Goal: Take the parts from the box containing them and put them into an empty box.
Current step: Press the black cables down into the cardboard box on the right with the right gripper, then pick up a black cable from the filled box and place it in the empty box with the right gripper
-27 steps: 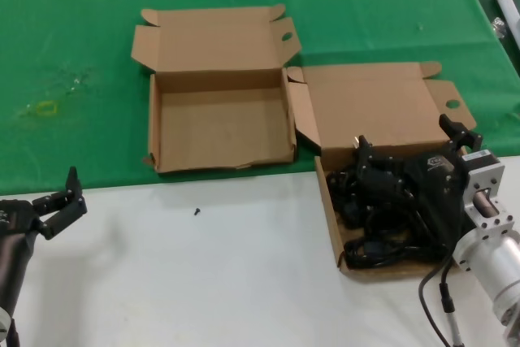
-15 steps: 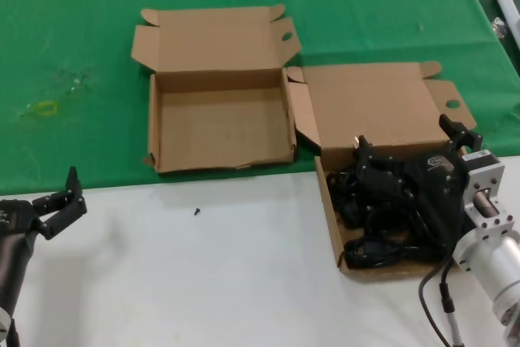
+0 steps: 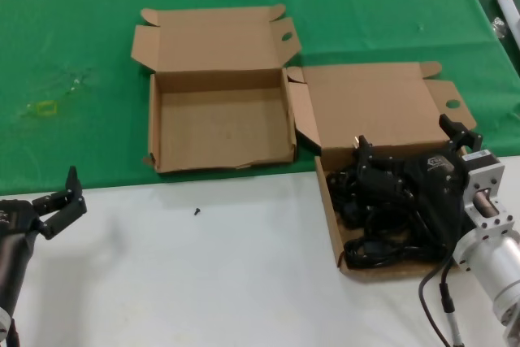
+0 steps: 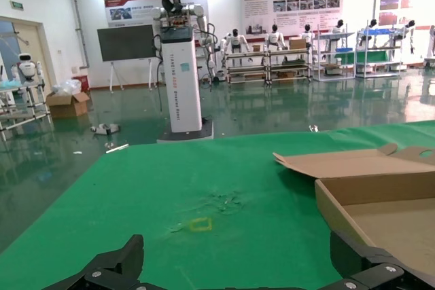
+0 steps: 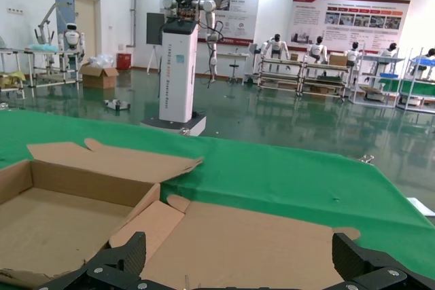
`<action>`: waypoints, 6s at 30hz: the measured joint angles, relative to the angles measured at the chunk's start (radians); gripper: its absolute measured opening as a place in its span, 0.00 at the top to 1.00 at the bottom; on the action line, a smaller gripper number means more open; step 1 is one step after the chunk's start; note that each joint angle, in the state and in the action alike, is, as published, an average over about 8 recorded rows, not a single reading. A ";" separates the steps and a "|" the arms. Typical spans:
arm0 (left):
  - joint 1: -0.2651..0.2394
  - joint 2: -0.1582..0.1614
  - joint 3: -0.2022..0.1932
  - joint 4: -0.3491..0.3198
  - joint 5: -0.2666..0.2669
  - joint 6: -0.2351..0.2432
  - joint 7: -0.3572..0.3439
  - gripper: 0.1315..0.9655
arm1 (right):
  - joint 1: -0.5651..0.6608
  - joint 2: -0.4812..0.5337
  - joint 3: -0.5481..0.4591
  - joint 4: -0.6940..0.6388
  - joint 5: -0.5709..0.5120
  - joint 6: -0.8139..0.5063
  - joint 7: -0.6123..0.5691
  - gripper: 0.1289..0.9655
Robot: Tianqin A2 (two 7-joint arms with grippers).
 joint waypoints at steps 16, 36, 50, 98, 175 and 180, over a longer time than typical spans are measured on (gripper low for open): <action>0.000 0.000 0.000 0.000 0.000 0.000 0.000 0.12 | 0.003 0.027 -0.028 -0.003 0.015 0.026 0.010 0.00; 0.000 0.000 0.000 0.000 0.000 0.000 0.000 0.59 | 0.133 0.397 -0.103 0.039 -0.038 -0.185 0.158 0.00; 0.000 0.000 0.000 0.000 0.000 0.000 0.000 0.84 | 0.326 0.601 -0.183 0.044 -0.071 -0.527 0.178 0.00; 0.000 0.000 0.000 0.000 0.000 0.000 0.000 0.99 | 0.727 0.552 -0.410 -0.344 -0.343 -1.107 0.032 0.06; 0.000 0.000 0.000 0.000 0.000 0.000 0.000 0.99 | 0.895 0.551 -0.364 -0.299 -0.310 -1.203 -0.012 0.93; 0.000 0.000 0.000 0.000 0.000 0.000 0.000 0.99 | 0.933 0.494 -0.381 -0.318 -0.318 -1.185 -0.019 0.93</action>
